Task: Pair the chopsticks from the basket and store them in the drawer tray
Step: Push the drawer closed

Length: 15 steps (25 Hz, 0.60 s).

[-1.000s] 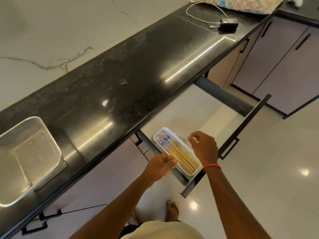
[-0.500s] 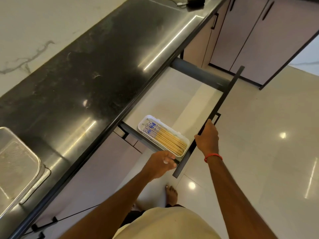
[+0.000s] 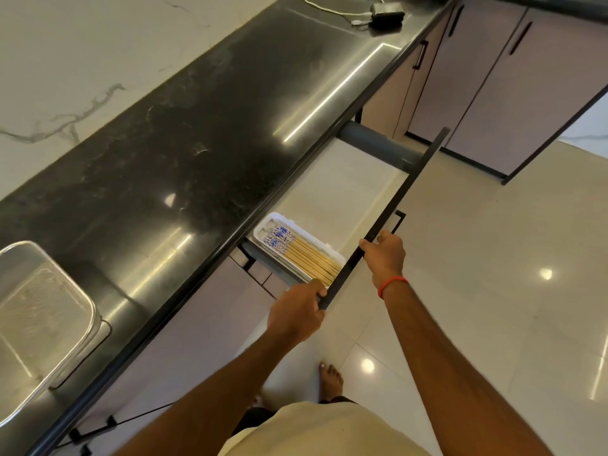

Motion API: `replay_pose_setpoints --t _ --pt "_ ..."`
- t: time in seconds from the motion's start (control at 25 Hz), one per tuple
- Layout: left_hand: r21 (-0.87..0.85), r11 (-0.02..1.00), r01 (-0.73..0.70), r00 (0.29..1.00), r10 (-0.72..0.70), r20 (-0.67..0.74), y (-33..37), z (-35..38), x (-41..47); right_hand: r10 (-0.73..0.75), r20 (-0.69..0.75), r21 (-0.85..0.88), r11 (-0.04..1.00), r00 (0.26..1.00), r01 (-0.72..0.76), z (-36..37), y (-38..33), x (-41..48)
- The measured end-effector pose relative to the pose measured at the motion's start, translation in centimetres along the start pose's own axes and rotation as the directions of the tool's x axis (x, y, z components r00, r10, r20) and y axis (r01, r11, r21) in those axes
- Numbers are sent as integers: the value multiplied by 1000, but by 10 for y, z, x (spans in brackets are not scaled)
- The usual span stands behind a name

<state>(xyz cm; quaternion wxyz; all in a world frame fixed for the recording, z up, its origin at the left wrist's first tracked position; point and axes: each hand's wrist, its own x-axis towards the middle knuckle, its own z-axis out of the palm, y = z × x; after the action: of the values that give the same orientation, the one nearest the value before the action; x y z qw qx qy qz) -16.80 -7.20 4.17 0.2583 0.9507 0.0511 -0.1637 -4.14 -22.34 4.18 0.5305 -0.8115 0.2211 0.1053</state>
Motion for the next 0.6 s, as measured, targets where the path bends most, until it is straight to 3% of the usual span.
replay_pose_setpoints --t 0.2,0.44,0.6 --pt "51 995 88 994 -84 -69 -20 -10 -1 49 116 143 987 992 -66 45 -33 1" --pt "-103 967 234 967 -242 -79 -42 -38 -7 57 386 246 956 921 -163 94 -62 8" --pt "-111 949 295 945 -306 -112 -59 -62 -16 58 475 340 908 878 -244 119 -74 -10"
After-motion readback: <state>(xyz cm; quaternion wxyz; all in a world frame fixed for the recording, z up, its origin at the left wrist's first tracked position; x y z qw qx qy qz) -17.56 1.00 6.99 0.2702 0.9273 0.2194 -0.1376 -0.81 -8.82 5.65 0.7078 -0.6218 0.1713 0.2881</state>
